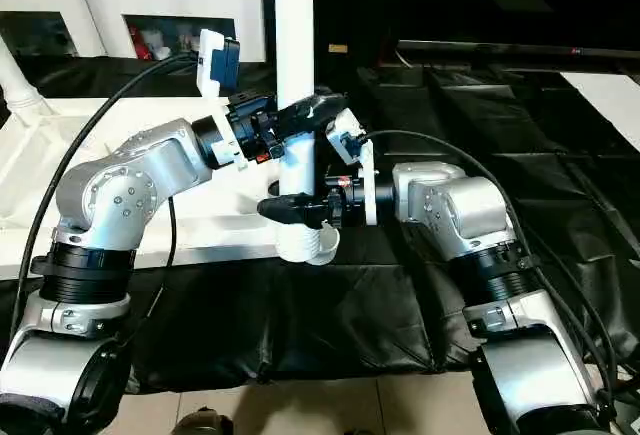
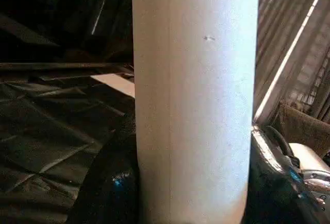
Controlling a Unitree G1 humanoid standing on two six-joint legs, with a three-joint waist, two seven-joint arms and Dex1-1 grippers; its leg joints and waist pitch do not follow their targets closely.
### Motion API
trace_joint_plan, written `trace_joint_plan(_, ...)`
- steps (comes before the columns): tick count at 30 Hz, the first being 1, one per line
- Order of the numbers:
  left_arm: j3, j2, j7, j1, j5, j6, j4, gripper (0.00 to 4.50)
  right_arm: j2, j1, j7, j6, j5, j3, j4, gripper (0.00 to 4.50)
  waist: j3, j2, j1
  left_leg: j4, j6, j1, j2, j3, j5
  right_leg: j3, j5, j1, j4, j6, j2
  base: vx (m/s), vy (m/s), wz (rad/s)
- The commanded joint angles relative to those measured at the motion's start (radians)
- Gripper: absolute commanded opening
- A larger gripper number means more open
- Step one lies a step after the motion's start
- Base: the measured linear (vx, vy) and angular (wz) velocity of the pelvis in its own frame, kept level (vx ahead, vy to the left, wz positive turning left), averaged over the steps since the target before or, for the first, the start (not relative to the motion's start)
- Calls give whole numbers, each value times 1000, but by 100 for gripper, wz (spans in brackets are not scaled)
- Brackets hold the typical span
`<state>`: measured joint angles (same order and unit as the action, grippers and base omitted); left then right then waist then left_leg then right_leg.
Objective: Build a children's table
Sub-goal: Pick table leg
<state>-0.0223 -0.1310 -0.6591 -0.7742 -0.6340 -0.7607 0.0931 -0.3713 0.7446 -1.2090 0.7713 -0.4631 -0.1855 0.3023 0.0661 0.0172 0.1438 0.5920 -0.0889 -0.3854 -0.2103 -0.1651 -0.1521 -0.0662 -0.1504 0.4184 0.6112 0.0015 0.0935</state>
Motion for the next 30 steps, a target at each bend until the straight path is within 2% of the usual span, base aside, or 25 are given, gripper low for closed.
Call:
trace_joint_plan(1, 7, 3, -9, -16, -6, -8, -22, 185, -5, -1, -8, -11, 4, -1, 11, 199, -86, -2, 1, -64, -15, 16, -7, -5, -237, 27, -242, -61, -66, -181, 34, 0, 0, 0)
trace_joint_plan(4, 9, 3, -10, -15, -7, -8, -25, 185, -1, -5, -1, -14, 7, 0, 14, 191, -86, -1, 0, -64, -14, 15, -6, -5, -235, 27, -232, -62, -65, -186, 34, 0, 0, 0)
trace_joint_plan(5, 10, 2, -8, -16, -7, -7, -25, 185, 0, -5, 2, -15, 8, 1, 15, 190, -86, -4, 0, -63, -15, 16, -6, -5, -235, 27, -225, -61, -65, -188, 34, 0, 0, 0)
trace_joint_plan(6, 4, 7, -2, -21, -7, 4, -14, 241, 6, -8, 13, -15, 9, 4, 20, 189, -86, -7, 1, -63, -16, 16, -6, -5, -237, 27, -223, -62, -64, -190, 34, 0, 0, 0)
trace_joint_plan(9, -24, 21, 18, -32, -5, 40, 6, 261, 26, -17, 46, -24, 8, 20, 22, 189, -87, -3, 0, -63, -16, 15, -5, -5, -236, 27, -217, -62, -64, -195, 34, 0, 0, 0)
trace_joint_plan(12, -85, 64, 43, -47, -13, 148, 37, 299, 64, -28, 113, -57, 9, 56, 35, 189, -88, -4, 0, -62, -21, 13, -4, -5, -235, 27, -220, -63, -68, -194, 37, 0, 0, 0)
trace_joint_plan(17, -187, 108, 95, -76, -59, 236, 94, 302, 151, -66, 245, -168, -6, 150, 46, 189, -89, -9, 0, -63, -23, 15, -5, -4, -248, 26, -212, -62, -64, -197, 37, 0, 0, 0)
trace_joint_plan(18, -193, 101, 81, -76, -61, 244, 107, 302, 167, -78, 278, -193, -1, 163, 49, 189, -87, -12, -2, -65, -24, 16, -5, -4, -254, 26, -219, -58, -67, -191, 36, 0, 0, 0)
trace_joint_plan(20, -195, 94, 66, -75, -62, 249, 116, 302, 174, -85, 298, -209, 4, 168, 51, 189, -89, -11, -3, -65, -23, 18, -3, -5, -253, 26, -224, -60, -68, -183, 34, 0, 0, 0)
trace_joint_plan(22, -141, 39, -18, -55, -8, 264, 137, 302, 180, -99, 383, -278, 60, 168, 70, 189, -89, -19, -3, -67, -29, 19, -3, -3, -248, 25, -230, -58, -69, -176, 34, 0, 0, 0)
trace_joint_plan(23, -70, -14, -84, -32, 72, 305, 154, 302, 175, -107, 437, -315, 103, 162, 85, 189, -89, -18, -7, -69, -36, 20, -3, -4, -257, 26, -235, -58, -67, -169, 30, 0, 0, 0)
trace_joint_plan(24, -1, -64, -144, -11, 145, 345, 168, 302, 175, -117, 466, -360, 126, 164, 93, 189, -87, -22, -4, -72, -38, 22, -4, -1, -264, 26, -264, -53, -75, -146, 34, 0, 0, 0)
trace_joint_plan(25, 31, -87, -171, -1, 179, 365, 174, 302, 175, -121, 475, -380, 134, 166, 97, 189, -86, -22, -9, -74, -46, 23, -4, -2, -279, 27, -276, -53, -71, -136, 33, 0, 0, 0)
trace_joint_plan(26, 129, -162, -273, 36, 267, 445, 204, 302, 161, -137, 494, -382, 163, 161, 85, 189, -86, -22, -8, -75, -46, 22, -4, 0, -276, 28, -265, -56, -75, -136, 33, 0, 0, 0)
trace_joint_plan(27, 170, -195, -323, 52, 298, 471, 218, 302, 152, -142, 506, -376, 178, 157, 82, 189, -89, -25, -7, -74, -47, 23, -4, 0, -273, 29, -255, -57, -70, -135, 33, 0, 0, 0)
trace_joint_plan(28, 178, -203, -334, 55, 304, 477, 221, 302, 149, -144, 510, -375, 181, 156, 82, 189, -88, -28, -8, -76, -44, 22, -3, 0, -268, 30, -254, -56, -71, -134, 33, 0, 0, 0)
trace_joint_plan(30, 259, -271, -448, 89, 360, 526, 267, 302, 136, -159, 536, -360, 200, 157, 80, 189, -90, -34, -10, -73, -53, 22, -4, -4, -264, 32, -203, -57, -61, -159, 32, 0, 0, 0)
